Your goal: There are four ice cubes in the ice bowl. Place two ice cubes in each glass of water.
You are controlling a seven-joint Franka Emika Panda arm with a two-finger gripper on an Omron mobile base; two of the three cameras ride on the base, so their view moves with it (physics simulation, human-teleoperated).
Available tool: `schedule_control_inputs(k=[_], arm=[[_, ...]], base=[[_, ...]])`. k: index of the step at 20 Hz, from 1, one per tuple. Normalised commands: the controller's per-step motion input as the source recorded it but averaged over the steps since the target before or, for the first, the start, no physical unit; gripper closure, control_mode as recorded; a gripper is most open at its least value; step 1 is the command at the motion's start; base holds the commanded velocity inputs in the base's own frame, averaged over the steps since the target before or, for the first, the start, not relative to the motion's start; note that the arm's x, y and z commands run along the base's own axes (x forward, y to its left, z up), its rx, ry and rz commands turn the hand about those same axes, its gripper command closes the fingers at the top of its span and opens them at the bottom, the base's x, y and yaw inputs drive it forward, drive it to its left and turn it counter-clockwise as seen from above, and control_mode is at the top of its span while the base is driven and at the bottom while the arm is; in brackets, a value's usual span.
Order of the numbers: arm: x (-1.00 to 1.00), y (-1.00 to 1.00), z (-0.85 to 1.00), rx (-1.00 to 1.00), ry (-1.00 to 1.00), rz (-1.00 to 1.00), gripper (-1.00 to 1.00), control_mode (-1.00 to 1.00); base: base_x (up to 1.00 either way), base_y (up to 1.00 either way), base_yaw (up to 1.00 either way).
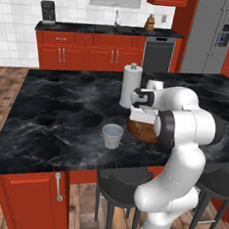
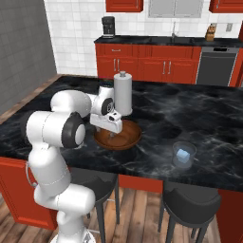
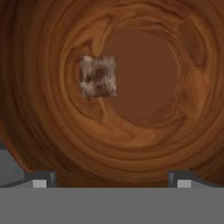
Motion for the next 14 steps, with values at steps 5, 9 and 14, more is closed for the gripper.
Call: schedule_control_inputs(k=[5,9,14], arm=[[0.45,-0.21,-0.15,0.00,-0.01,-0.03,-1.00,-1.00],[0.38,-0.04,-0.17,0.00,-0.02,-0.03,-1.00,-1.00],[0.22,0.00,-0.22,0.00,-0.03,-0.01,-1.00,-1.00]], base=[[0.00,0.00,0.00],[0.00,0.00,0.00],[0.00,0.00,0.00]])
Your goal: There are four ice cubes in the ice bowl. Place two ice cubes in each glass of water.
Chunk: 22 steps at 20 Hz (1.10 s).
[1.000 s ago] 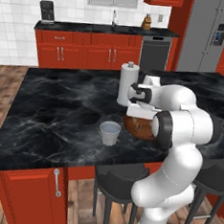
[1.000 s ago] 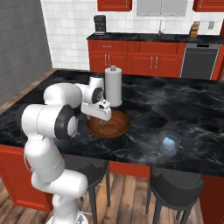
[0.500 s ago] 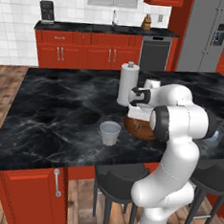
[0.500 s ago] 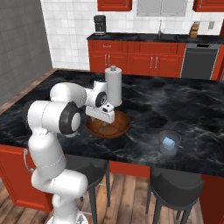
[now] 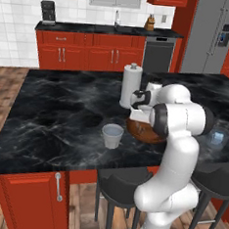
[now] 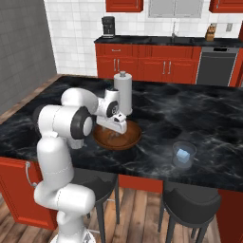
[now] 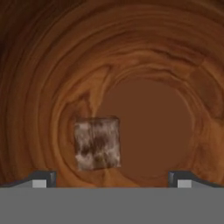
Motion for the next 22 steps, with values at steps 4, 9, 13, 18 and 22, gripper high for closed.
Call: schedule_control_inputs(k=[4,9,13,18,22], arm=[[0.06,0.00,-0.34,0.00,0.00,0.00,-1.00,-1.00],[0.14,0.00,-0.25,0.00,-0.01,0.00,-1.00,-1.00],[0.13,0.00,-0.10,0.00,-0.03,0.00,-1.00,-1.00],[0.13,0.02,-0.16,0.00,0.00,0.00,-1.00,-1.00],[0.04,0.05,-0.10,0.00,-0.01,0.00,-1.00,-1.00]], base=[[0.00,0.00,0.00],[0.00,0.00,0.00],[0.00,0.00,0.00],[0.00,0.00,0.00],[0.00,0.00,0.00]])
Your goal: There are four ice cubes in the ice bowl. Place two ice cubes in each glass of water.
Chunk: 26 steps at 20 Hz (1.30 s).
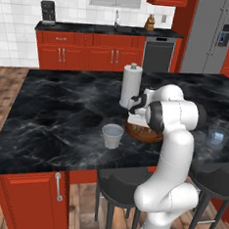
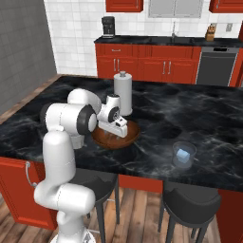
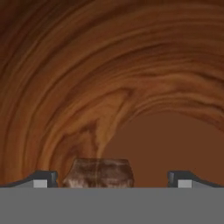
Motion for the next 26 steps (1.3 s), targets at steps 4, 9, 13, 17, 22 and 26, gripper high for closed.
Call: schedule_control_inputs(k=[4,9,13,17,22,26], arm=[[0.00,0.00,0.00,0.02,-0.01,0.00,-1.00,-1.00],[0.00,0.00,0.00,0.06,0.00,-0.02,-1.00,-1.00],[0.00,0.04,0.00,0.07,0.00,-0.04,1.00,-1.00],[0.00,0.00,-0.02,0.06,0.00,-0.05,1.00,-1.00],[0.00,0.00,-0.03,0.04,0.00,-0.05,1.00,-1.00],[0.00,0.00,0.00,0.01,0.00,-0.05,1.00,-1.00]], base=[[0.00,0.00,0.00],[0.00,0.00,0.00],[0.00,0.00,0.00],[0.00,0.00,0.00],[0.00,0.00,0.00],[0.00,0.00,0.00]])
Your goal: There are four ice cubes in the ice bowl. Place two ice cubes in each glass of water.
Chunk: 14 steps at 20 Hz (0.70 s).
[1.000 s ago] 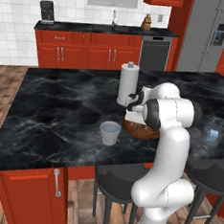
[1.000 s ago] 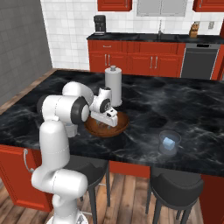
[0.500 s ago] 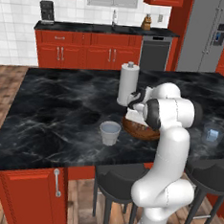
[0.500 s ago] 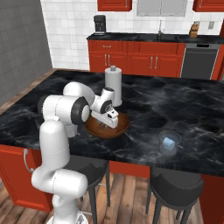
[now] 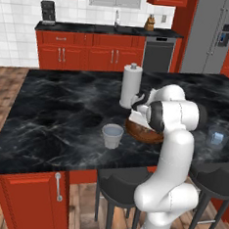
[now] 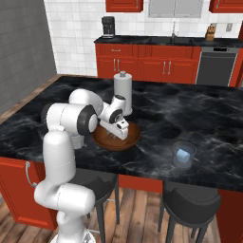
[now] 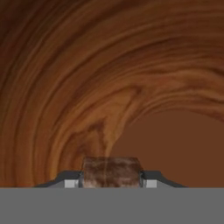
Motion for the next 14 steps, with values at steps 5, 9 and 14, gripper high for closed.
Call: schedule_control_inputs(k=[5,9,14], arm=[[-0.07,0.02,0.56,0.00,0.00,-0.04,1.00,-1.00],[-0.37,0.03,0.86,0.00,0.00,-0.02,1.00,-1.00],[-0.62,0.24,0.65,0.00,0.00,0.00,1.00,-1.00]], base=[[0.00,0.00,0.00],[0.00,0.00,0.00],[0.00,0.00,0.00]])
